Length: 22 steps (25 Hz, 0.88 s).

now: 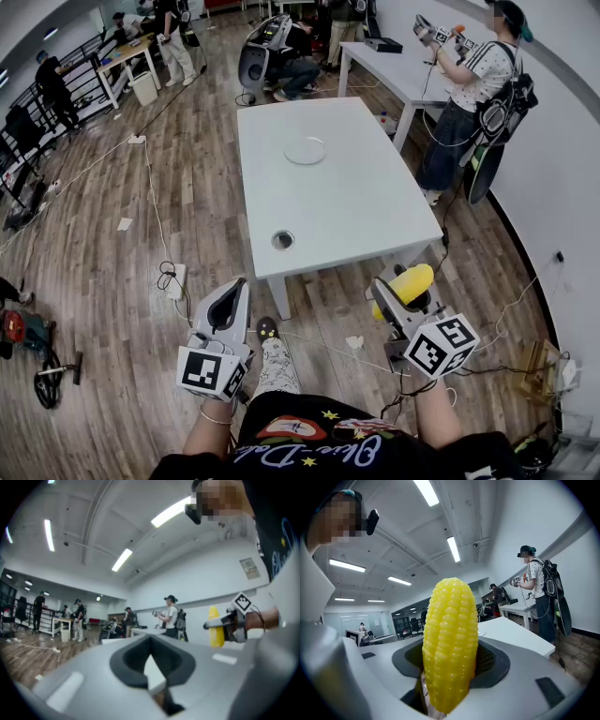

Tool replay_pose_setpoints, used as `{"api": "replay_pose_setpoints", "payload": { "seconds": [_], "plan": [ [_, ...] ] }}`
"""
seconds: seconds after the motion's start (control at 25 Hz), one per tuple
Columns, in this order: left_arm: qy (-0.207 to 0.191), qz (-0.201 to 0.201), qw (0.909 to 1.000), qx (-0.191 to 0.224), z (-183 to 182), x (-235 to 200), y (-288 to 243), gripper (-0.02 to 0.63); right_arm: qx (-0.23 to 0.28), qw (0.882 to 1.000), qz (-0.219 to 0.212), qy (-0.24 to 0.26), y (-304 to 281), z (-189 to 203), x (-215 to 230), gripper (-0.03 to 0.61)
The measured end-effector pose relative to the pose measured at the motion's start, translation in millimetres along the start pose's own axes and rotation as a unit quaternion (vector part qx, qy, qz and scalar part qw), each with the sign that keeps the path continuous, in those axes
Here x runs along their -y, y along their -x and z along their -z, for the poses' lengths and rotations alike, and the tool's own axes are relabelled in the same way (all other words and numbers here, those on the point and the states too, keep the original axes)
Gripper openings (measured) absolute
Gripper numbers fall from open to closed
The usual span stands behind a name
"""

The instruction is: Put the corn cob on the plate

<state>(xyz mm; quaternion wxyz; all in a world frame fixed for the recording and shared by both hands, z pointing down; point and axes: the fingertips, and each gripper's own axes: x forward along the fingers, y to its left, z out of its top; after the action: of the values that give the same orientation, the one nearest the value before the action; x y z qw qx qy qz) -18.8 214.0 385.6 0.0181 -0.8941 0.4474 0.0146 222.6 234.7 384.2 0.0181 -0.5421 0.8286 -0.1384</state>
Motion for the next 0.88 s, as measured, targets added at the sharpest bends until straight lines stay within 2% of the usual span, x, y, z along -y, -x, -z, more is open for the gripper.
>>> {"api": "replay_pose_setpoints", "payload": {
  "seconds": [0.12,0.28,0.44,0.56,0.68,0.88],
  "plan": [
    [0.002,0.010,0.9999,-0.001,0,-49,-40,-0.014,-0.008,1.000,-0.003,0.008,-72,-12,4,0.245],
    [-0.008,0.043,0.9990,-0.007,-4,-112,-107,-0.014,-0.019,1.000,0.007,0.001,-177,-29,17,0.245],
    [-0.008,0.050,0.9987,-0.009,0,-169,-155,-0.014,-0.061,0.998,0.005,0.000,-270,-27,29,0.245],
    [-0.010,0.045,0.9986,-0.027,8,-188,-181,-0.014,-0.101,0.995,0.004,-0.026,-313,-14,51,0.245],
    [0.004,0.031,0.9993,-0.021,1,-201,-199,-0.014,-0.147,0.989,0.007,-0.012,-348,-1,78,0.245],
    [0.003,0.000,0.9994,-0.034,5,-218,-203,-0.014,-0.208,0.978,0.006,0.002,-416,12,120,0.245]
  ]
}}
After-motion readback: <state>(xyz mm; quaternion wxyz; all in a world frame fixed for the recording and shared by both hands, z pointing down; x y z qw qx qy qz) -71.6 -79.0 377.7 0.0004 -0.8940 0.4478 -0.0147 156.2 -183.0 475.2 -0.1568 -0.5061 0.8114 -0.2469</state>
